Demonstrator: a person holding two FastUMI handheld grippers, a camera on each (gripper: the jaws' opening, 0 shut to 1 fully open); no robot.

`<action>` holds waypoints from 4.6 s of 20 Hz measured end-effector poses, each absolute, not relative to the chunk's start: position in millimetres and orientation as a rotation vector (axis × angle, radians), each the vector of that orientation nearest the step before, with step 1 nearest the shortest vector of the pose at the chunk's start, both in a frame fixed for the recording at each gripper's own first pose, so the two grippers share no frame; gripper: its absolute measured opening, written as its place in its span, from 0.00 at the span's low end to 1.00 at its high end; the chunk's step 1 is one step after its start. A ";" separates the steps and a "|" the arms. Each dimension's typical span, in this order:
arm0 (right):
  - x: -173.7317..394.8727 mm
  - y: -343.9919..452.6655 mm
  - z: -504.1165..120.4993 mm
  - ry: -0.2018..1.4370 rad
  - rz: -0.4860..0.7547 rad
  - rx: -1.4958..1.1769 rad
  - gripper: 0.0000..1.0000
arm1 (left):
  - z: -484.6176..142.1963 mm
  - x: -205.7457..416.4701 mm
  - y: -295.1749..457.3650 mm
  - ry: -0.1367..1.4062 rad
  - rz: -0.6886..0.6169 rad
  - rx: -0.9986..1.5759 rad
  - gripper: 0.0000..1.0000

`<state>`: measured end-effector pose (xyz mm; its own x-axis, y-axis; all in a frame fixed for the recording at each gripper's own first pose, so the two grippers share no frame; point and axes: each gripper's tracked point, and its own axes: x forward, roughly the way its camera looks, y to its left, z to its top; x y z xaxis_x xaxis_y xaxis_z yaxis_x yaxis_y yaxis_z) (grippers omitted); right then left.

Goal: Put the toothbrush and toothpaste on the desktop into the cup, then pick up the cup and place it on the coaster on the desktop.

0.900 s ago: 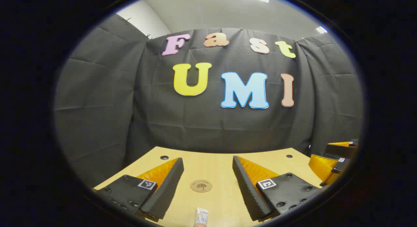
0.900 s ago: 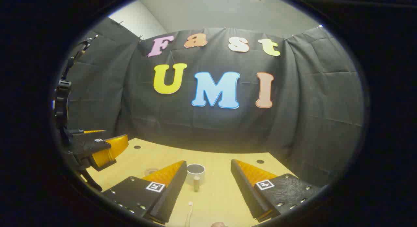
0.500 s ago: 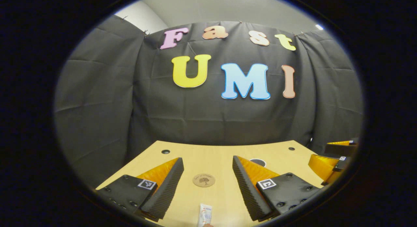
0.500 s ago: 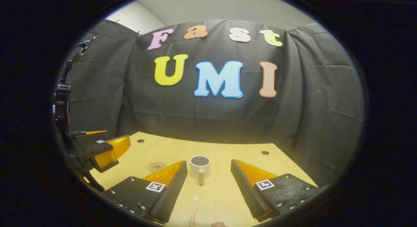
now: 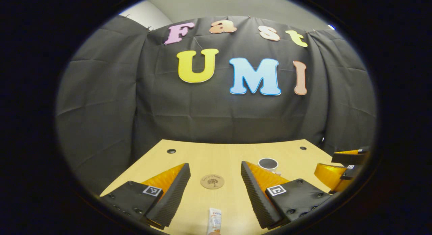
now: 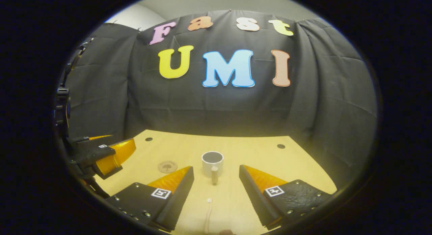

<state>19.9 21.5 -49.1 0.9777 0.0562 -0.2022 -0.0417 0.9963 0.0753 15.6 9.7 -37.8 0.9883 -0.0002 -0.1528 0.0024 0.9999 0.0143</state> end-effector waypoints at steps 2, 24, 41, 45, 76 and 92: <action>22.2 23.2 -58.1 0.246 0.053 0.073 0.86 | -46.6 16.3 6.4 0.193 -0.015 0.002 0.97; 9.6 57.2 -209.2 0.922 0.111 0.101 0.88 | -235.2 6.0 26.9 0.921 0.015 -0.034 0.97; -2.2 68.1 -268.2 1.231 0.162 0.025 0.84 | -309.0 -30.7 25.0 1.218 0.017 -0.022 0.89; -2.5 66.9 -275.2 1.265 0.156 -0.001 0.74 | -309.6 -30.2 27.3 1.226 0.029 0.000 0.79; 16.9 65.2 -203.0 0.957 0.230 0.250 0.01 | -253.4 -2.0 36.5 0.962 0.008 -0.034 0.25; 116.4 65.3 -78.5 0.445 0.327 0.255 0.02 | -133.9 64.7 18.1 0.594 0.006 -0.105 0.24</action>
<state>116.4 65.3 -78.5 0.8522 0.3621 -0.3777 -0.2522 0.9168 0.3097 64.7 18.1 -133.9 0.8288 -0.0252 -0.5590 -0.0355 0.9946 -0.0975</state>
